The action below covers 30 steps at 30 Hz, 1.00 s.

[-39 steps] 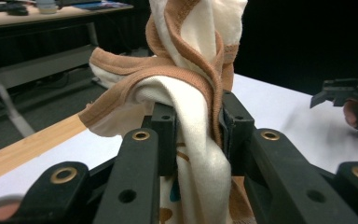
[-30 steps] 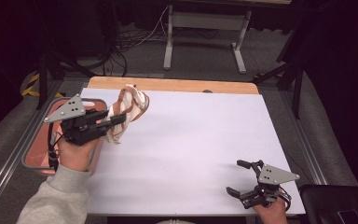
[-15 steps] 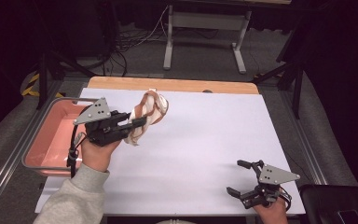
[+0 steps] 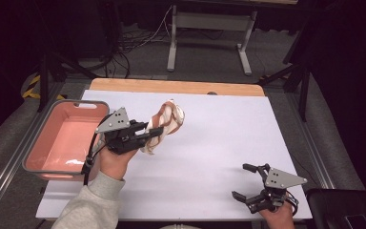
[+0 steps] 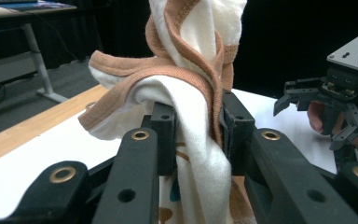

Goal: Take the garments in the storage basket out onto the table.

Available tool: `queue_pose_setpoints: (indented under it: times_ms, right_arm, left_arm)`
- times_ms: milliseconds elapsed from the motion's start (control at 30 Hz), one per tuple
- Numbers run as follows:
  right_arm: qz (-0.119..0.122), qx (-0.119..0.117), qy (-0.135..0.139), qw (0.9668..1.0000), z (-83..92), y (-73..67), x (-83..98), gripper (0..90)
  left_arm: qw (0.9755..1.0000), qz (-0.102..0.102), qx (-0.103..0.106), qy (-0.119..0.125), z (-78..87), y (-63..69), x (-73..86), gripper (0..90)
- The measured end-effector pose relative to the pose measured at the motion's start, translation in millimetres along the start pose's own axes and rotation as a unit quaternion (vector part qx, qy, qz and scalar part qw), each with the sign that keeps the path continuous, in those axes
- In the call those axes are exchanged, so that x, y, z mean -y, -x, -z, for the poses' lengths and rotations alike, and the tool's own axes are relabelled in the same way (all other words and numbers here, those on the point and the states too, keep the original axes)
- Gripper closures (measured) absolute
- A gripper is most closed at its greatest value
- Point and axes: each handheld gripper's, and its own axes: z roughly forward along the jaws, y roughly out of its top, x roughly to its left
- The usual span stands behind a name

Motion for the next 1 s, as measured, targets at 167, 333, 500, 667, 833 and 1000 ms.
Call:
queue_pose_setpoints:
  times_ms: [167,333,500,667,833,1000]
  right_arm:
    - [0.0,0.0,-0.001,1.0,-0.1,0.1,0.1,1.6]
    - [0.001,-0.002,-0.002,1.0,-0.2,0.2,0.4,1.6]
    - [0.002,-0.002,-0.001,1.0,0.4,-0.1,0.3,1.6]
    - [0.003,-0.002,-0.002,1.0,0.5,-0.2,0.3,1.6]
    - [0.002,-0.003,-0.002,1.0,0.9,0.6,0.4,1.6]
    - [0.003,-0.004,-0.003,1.0,0.5,-0.1,0.3,1.6]
  left_arm:
    - [1.0,0.003,0.003,-0.001,-9.1,2.0,7.5,72.5]
    - [0.9999,0.008,0.005,-0.009,-14.4,2.7,12.6,72.4]
    - [0.9998,0.004,0.008,-0.016,-19.6,5.0,15.6,72.3]
    - [0.9995,0.01,0.012,-0.027,-26.7,5.3,21.7,72.2]
    - [0.9987,0.016,0.013,-0.046,-35.8,4.0,29.7,72.0]
    - [0.997,0.005,0.003,-0.078,-44.1,3.4,35.2,71.8]
